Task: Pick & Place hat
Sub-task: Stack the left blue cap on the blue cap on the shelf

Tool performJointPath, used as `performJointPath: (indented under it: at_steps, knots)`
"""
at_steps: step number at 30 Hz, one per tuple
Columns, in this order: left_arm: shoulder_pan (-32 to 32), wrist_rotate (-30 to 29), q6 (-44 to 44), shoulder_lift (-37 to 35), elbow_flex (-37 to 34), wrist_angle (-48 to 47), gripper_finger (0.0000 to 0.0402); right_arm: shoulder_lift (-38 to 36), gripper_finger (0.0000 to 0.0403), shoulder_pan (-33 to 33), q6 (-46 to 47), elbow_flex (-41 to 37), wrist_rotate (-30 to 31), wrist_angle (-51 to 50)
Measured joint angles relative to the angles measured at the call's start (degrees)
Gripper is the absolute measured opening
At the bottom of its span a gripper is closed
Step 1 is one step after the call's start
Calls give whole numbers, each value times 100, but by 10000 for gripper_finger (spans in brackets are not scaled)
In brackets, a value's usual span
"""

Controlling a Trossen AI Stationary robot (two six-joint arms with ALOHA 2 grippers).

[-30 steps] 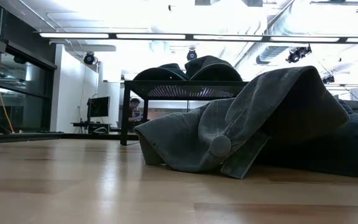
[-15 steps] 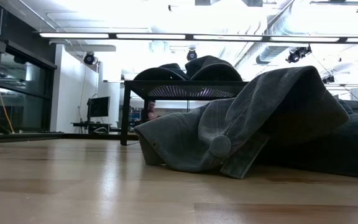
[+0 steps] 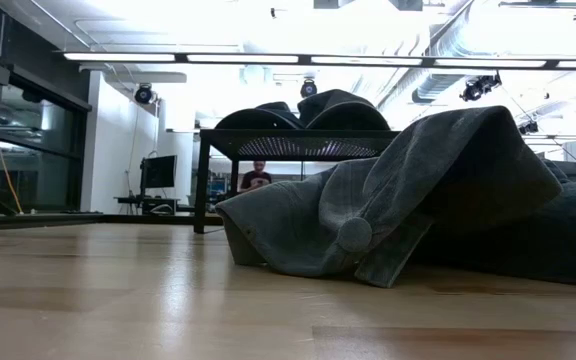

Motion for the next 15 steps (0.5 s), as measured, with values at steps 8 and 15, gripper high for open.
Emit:
performJointPath:
  at_steps: [8, 15]
  knots:
    - [0, -399, -125, 0, -4, -5, 20, 0, 53, 7, -4, 0, -147, -13]
    - [4, -1008, -228, 27, -7, -6, 45, -2, 11, 7, 13, 0, -174, -50]
